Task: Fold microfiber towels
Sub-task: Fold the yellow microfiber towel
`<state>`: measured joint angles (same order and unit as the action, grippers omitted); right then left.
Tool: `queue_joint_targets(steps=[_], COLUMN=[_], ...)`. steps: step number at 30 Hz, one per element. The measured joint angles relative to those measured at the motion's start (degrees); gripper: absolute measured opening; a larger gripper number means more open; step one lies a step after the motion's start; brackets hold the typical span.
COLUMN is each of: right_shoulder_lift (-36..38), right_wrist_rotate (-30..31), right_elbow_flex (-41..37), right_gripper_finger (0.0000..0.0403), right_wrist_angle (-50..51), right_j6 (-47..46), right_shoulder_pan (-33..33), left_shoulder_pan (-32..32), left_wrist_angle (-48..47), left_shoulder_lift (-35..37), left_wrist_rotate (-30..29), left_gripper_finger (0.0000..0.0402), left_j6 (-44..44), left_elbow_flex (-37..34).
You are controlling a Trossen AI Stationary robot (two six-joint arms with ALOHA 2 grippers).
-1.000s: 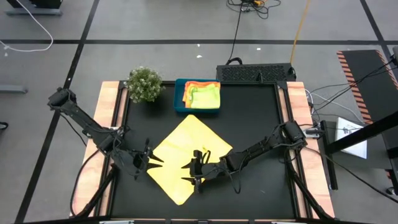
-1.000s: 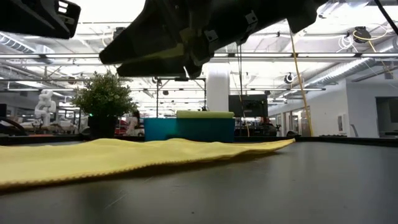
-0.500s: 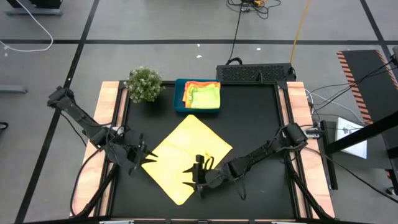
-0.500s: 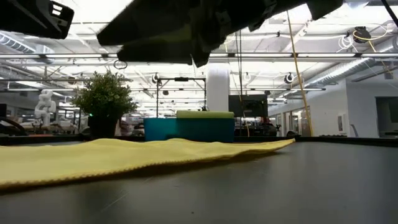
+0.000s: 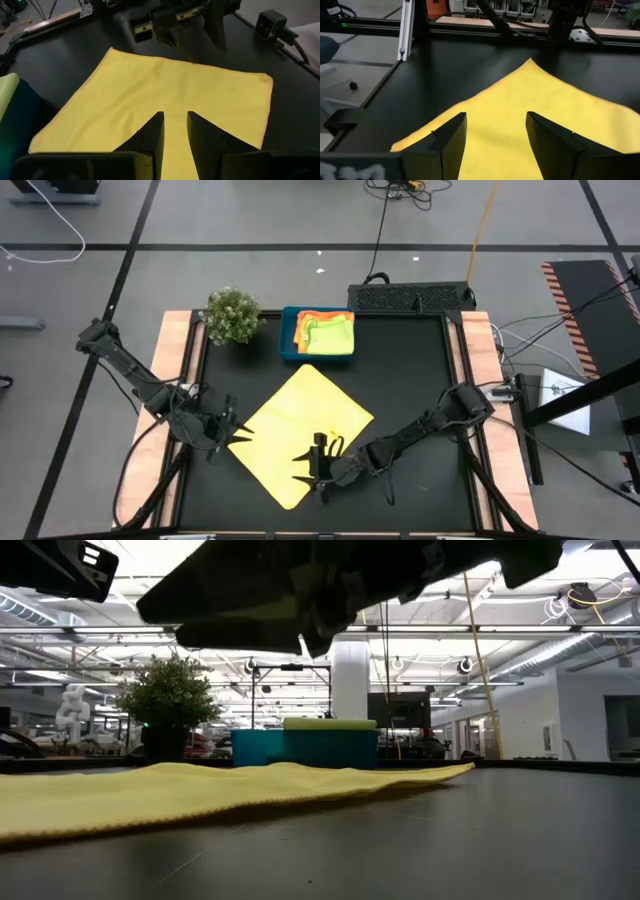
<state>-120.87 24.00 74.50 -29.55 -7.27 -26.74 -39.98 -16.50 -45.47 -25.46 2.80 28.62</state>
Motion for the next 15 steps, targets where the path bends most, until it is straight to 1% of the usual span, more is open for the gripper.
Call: queue_joint_targets(steps=[5, 9, 15], right_shoulder_lift=[-0.90, -0.88, -0.88], right_wrist_rotate=[-0.14, -0.11, -0.17], right_elbow_flex=[0.00, 0.00, 0.00], right_gripper_finger=[0.0199, 0.0199, 0.0199], right_wrist_angle=[-0.71, -2.38, -2.35], right_j6=[-0.96, -0.27, 0.22], right_shoulder_pan=[0.03, -0.36, -0.39], left_shoulder_pan=[-0.62, -0.90, -0.88], left_wrist_angle=[-0.03, -0.11, -1.25], left_shoulder_lift=[0.00, 0.00, -0.25], left_wrist_rotate=[0.11, 0.14, 0.18], left_gripper_finger=[0.0088, 0.0088, 0.0088], left_j6=[2.25, 0.84, 0.94], left_elbow_flex=[0.00, 0.00, 0.00])
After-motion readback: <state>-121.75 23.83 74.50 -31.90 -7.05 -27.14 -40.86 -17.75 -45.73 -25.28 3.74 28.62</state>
